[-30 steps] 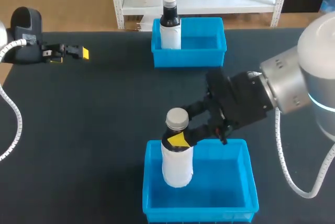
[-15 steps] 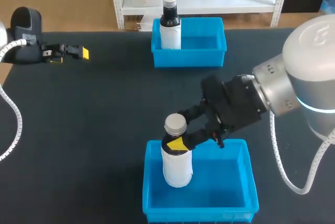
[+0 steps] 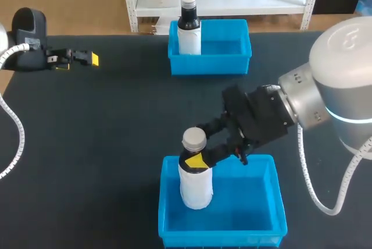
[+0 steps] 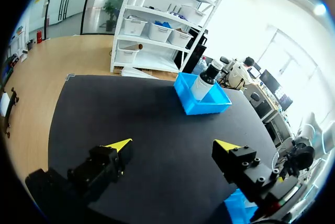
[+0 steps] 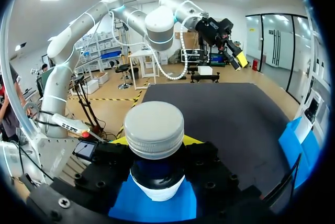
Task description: Pick up the bottle, and place it in the far bin if it is heavy, or in the near bin if it is light.
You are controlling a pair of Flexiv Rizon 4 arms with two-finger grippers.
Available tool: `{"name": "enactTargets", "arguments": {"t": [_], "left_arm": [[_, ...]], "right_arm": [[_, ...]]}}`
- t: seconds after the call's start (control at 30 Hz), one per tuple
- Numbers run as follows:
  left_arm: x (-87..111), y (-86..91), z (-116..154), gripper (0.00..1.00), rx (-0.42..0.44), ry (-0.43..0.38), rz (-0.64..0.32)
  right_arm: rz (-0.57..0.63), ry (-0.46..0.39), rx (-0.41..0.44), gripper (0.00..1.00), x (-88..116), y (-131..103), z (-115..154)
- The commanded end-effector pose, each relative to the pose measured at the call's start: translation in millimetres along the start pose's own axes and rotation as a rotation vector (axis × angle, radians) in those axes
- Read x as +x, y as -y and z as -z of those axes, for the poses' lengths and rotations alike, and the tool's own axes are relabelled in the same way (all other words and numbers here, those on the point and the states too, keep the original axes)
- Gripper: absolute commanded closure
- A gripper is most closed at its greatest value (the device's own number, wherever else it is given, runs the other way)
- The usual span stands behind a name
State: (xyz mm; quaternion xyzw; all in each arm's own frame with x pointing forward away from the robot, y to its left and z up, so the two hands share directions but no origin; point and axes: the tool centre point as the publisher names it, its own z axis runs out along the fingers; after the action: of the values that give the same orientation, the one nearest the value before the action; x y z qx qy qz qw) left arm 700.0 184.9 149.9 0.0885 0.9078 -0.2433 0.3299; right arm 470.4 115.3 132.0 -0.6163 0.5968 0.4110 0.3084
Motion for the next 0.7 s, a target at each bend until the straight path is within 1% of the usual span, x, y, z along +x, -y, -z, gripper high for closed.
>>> {"name": "enactTargets", "arguments": {"t": [0.03, 0.1, 0.13, 0.17, 0.33, 0.43, 0.7], "left_arm": [[0.0, 0.0, 0, 0.0, 0.0, 0.0, 0.0], [0.0, 0.0, 0, 0.0, 0.0, 0.0, 0.0], [0.0, 0.0, 0, 0.0, 0.0, 0.0, 0.0], [0.0, 0.0, 0, 0.0, 0.0, 0.0, 0.0], [0.0, 0.0, 0, 0.0, 0.0, 0.0, 0.0], [0.0, 0.0, 0, 0.0, 0.0, 0.0, 0.0], [0.0, 0.0, 0, 0.0, 0.0, 0.0, 0.0]], "right_arm": [[-0.005, 0.0, -0.001, 0.69, 3, 2, -1], [-0.009, -0.002, 0.0, 0.57, 3, 3, -1], [-0.012, -0.004, 0.001, 0.15, 3, 3, -1], [-0.014, -0.007, 0.001, 0.0, 3, 3, -1], [-0.02, -0.017, 0.0, 0.0, 2, 2, 5], [-0.029, -0.034, 0.006, 0.0, 3, 0, 14], [-0.077, -0.098, 0.073, 0.0, 15, -3, 64]]}}
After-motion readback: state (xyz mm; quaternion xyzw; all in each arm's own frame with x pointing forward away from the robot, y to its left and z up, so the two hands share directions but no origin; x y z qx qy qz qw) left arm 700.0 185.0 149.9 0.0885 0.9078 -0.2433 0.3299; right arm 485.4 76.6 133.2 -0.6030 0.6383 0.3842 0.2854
